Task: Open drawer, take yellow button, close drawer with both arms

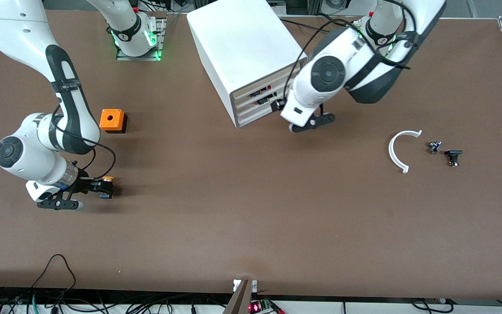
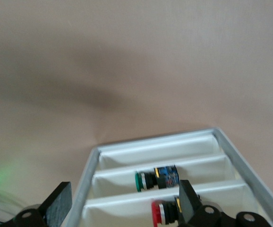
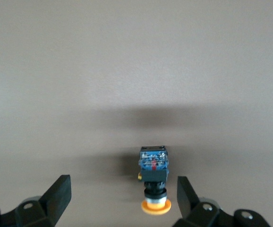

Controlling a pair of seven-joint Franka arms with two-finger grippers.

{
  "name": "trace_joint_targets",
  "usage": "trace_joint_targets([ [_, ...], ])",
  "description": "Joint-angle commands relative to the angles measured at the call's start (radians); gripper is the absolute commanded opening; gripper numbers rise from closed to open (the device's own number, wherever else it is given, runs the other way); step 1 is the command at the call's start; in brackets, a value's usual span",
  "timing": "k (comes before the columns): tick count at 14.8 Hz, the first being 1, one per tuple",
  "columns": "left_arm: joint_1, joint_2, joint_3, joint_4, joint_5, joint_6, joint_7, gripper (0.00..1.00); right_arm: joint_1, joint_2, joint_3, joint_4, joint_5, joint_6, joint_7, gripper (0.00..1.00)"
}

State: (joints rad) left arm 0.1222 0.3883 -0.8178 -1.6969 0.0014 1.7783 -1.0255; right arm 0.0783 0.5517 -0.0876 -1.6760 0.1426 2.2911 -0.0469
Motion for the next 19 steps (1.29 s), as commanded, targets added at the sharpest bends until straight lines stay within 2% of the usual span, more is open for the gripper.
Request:
trace_joint_targets([
  [1, 0.016, -0.012, -0.011, 0.084, 0.107, -0.075, 0.015, 1.00, -0.002, -0.056, -0.001, 0.057, -0.024, -0.146, 0.007, 0.99],
  [3, 0.017, -0.012, -0.011, 0.115, 0.198, -0.120, 0.036, 1.00, -0.002, -0.093, 0.000, 0.085, -0.052, -0.221, 0.048, 0.99],
  [5, 0.022, -0.012, -0.006, 0.186, 0.267, -0.209, 0.189, 1.00, 0.011, -0.142, 0.002, 0.084, -0.077, -0.268, 0.083, 0.99],
  [9, 0.167, -0.012, -0.018, 0.227, 0.270, -0.241, 0.483, 1.00, 0.015, -0.252, 0.003, 0.084, -0.083, -0.399, 0.131, 0.99],
  [11, 0.212, -0.026, -0.001, 0.258, 0.252, -0.241, 0.617, 1.00, 0.014, -0.306, 0.003, 0.084, -0.081, -0.470, 0.163, 0.99],
  [13, 0.183, -0.092, 0.099, 0.246, 0.221, -0.232, 0.743, 1.00, 0.014, -0.358, 0.003, 0.088, -0.083, -0.513, 0.165, 0.99],
  [16, 0.081, -0.199, 0.346, 0.180, 0.059, -0.227, 0.922, 1.00, 0.014, -0.438, 0.008, 0.088, -0.083, -0.608, 0.171, 0.99],
  [19, -0.024, -0.296, 0.556, 0.105, 0.046, -0.154, 1.088, 1.00, 0.014, -0.499, 0.009, 0.076, -0.083, -0.657, 0.174, 0.99],
])
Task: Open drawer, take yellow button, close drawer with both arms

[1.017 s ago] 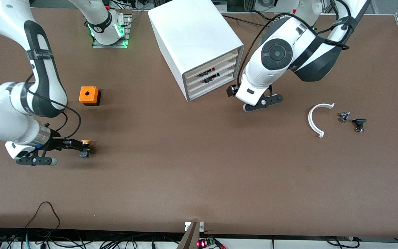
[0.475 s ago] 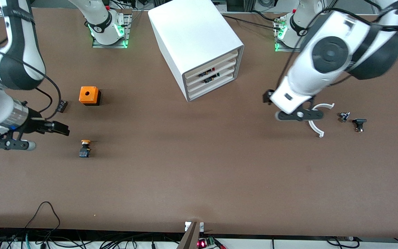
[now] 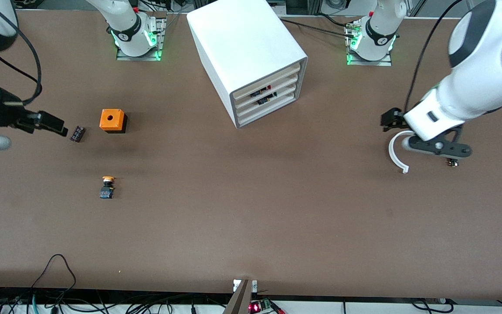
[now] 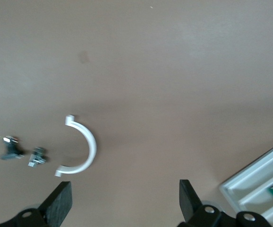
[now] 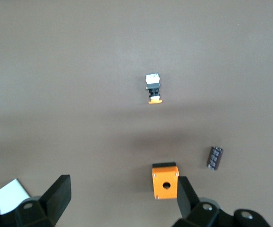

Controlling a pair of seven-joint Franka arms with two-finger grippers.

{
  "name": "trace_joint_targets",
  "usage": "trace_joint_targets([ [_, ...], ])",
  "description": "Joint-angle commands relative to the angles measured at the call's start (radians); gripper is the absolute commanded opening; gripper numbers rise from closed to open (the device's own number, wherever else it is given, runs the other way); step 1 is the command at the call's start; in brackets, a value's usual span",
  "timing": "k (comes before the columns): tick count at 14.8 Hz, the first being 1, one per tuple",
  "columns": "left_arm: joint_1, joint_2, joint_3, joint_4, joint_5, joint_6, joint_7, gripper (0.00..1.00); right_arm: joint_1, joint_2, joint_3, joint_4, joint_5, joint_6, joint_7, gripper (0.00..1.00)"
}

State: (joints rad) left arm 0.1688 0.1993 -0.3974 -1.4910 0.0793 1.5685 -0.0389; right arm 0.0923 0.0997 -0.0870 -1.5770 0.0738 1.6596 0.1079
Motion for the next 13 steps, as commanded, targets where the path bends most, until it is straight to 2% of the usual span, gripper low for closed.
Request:
trace_joint_targets([
  [1, -0.099, -0.142, 0.203, -0.139, -0.058, 0.074, 0.105, 1.00, 0.000, -0.072, 0.006, -0.037, -0.015, -0.026, 0.021, 0.99],
  [3, -0.130, -0.202, 0.290, -0.210, -0.108, 0.137, 0.106, 1.00, 0.000, -0.124, 0.004, -0.073, -0.034, -0.017, 0.041, 0.99],
  [5, -0.198, -0.247, 0.344, -0.255, -0.090, 0.185, 0.102, 1.00, 0.000, -0.156, 0.006, -0.089, -0.051, -0.021, 0.079, 0.99],
  [8, -0.207, -0.300, 0.362, -0.296, -0.064, 0.183, 0.111, 1.00, 0.000, -0.213, 0.009, -0.152, -0.075, -0.004, 0.079, 0.99],
  [11, -0.219, -0.304, 0.396, -0.295, -0.064, 0.150, 0.135, 1.00, 0.000, -0.251, 0.012, -0.193, -0.077, 0.003, 0.079, 0.99],
  [13, -0.224, -0.299, 0.416, -0.293, -0.073, 0.145, 0.137, 1.00, 0.001, -0.245, 0.012, -0.181, -0.077, -0.007, 0.067, 0.99],
])
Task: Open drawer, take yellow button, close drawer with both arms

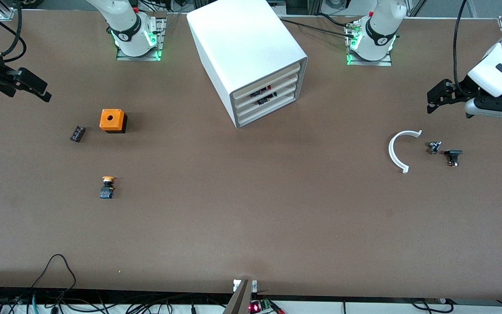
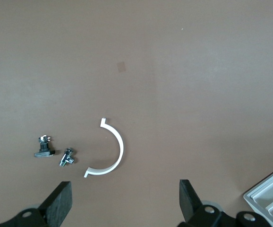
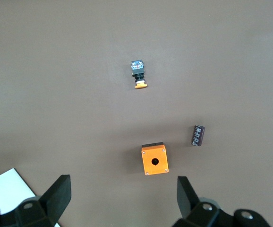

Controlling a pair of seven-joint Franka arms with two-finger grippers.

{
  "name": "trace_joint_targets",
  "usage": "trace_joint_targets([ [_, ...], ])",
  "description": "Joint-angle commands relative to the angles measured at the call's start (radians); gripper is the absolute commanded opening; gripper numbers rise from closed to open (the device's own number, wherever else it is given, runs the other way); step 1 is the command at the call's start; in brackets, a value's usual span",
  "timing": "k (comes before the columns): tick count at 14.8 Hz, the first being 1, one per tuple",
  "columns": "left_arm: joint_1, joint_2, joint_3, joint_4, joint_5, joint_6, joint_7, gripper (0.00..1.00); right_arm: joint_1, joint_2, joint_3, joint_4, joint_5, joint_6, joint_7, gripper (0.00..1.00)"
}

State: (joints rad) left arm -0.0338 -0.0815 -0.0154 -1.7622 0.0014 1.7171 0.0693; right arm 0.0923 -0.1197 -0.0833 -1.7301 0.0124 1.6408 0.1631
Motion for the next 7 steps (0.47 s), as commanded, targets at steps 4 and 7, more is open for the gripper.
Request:
trace_joint_targets([
  [4, -0.018, 0.000, 0.026, 0.001, 0.005, -0.031, 0.020, 1.00, 0.000, -0.009, 0.014, -0.008, -0.015, 0.001, 0.010, 0.99],
  [7, -0.014, 0.000, 0.025, 0.003, 0.006, -0.045, 0.026, 1.00, 0.001, 0.002, 0.014, 0.009, -0.015, -0.004, 0.006, 0.99],
])
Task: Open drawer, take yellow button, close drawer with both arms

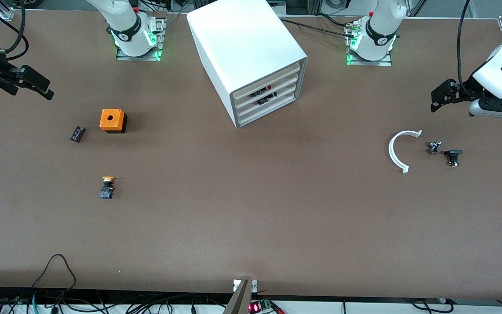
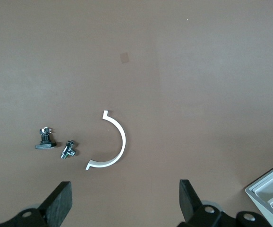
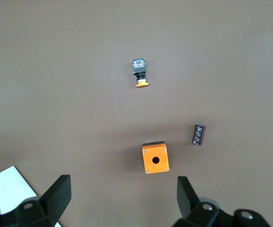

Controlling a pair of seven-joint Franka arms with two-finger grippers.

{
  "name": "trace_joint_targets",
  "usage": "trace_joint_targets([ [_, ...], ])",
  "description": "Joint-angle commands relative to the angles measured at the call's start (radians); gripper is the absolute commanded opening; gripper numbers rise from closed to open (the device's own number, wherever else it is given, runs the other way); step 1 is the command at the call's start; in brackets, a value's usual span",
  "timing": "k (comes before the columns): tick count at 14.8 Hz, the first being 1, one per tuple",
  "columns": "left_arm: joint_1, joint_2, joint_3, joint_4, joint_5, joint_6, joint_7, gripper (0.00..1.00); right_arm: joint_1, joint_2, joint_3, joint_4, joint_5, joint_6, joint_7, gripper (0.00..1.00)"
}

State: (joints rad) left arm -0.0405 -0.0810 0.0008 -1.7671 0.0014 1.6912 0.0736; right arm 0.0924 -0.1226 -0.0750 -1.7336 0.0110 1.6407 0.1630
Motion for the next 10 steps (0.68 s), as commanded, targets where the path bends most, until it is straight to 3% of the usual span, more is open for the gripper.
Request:
trace_joint_targets([
  [1, -0.006, 0.000, 0.007, 0.008, 0.006, -0.019, 0.020, 1.00, 0.003, 0.006, 0.008, 0.014, -0.017, -0.007, 0.004, 0.99],
  [4, -0.012, 0.000, 0.002, 0.009, 0.006, -0.019, 0.014, 1.00, 0.021, 0.006, 0.008, 0.016, -0.054, -0.010, 0.013, 0.99],
  [10, -0.012, 0.000, 0.002, 0.009, 0.006, -0.021, 0.011, 1.00, 0.021, 0.006, 0.004, 0.026, -0.045, -0.024, 0.064, 0.99],
])
